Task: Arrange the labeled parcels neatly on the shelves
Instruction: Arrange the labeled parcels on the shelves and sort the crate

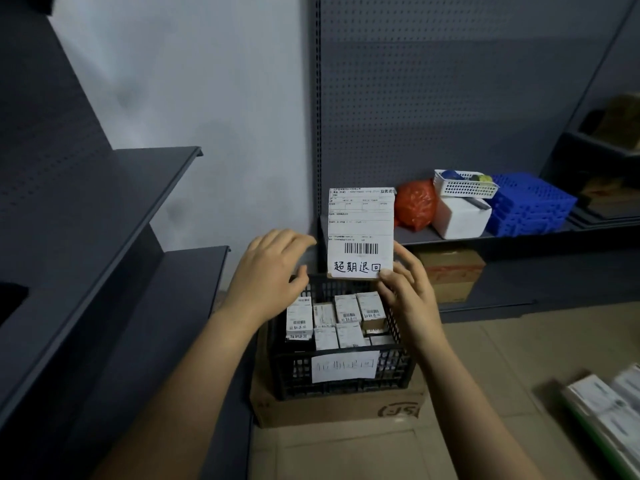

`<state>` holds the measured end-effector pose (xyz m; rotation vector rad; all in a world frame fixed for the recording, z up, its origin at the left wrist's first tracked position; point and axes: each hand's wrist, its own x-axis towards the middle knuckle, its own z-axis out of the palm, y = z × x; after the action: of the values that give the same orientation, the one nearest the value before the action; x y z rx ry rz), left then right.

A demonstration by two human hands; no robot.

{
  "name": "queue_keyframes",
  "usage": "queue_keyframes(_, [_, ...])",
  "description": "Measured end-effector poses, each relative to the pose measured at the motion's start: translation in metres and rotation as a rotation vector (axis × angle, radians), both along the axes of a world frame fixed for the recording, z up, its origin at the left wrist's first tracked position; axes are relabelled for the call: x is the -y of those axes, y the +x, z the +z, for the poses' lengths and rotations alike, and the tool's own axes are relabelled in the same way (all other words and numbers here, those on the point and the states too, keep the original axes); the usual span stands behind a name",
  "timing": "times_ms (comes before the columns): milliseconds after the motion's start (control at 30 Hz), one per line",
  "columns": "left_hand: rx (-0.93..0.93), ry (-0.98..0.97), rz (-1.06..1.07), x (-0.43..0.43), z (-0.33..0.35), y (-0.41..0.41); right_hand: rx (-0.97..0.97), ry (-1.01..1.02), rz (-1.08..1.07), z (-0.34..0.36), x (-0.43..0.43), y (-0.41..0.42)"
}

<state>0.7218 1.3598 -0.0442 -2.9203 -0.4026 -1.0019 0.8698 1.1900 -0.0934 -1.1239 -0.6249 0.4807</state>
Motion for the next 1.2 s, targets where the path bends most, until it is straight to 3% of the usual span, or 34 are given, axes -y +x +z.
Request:
queue_keyframes(467, [-0.101, -0.148, 0.063, -0.145, -0.077, 0.213, -0.094, -0.162, 0.087, -0.068, -0.151, 0.218])
queue_keyframes(900, [-0.444, -0.555, 0.047, -0.169, -0.307, 0.271, -0.403, -0.623, 0.015, -0.272, -0.155, 0.269])
queue_keyframes(967, [-0.471, -0.654, 0.045, -0.163, -0.344, 0.273, -0.443, -0.702, 0.010, -0.302, -0.149, 0.269])
queue_keyframes(1100, [-0.539, -1.117, 0.141, -0.140, -0.400, 0.284, -0.523, -0.853, 0.018, -0.347, -0.135, 0.278])
queue_keyframes(1200, [-0.559, -1.317, 0.144, -0.119, -0.427, 0.297, -0.546, -0.966, 0.051, -0.370, -0.123, 0.286])
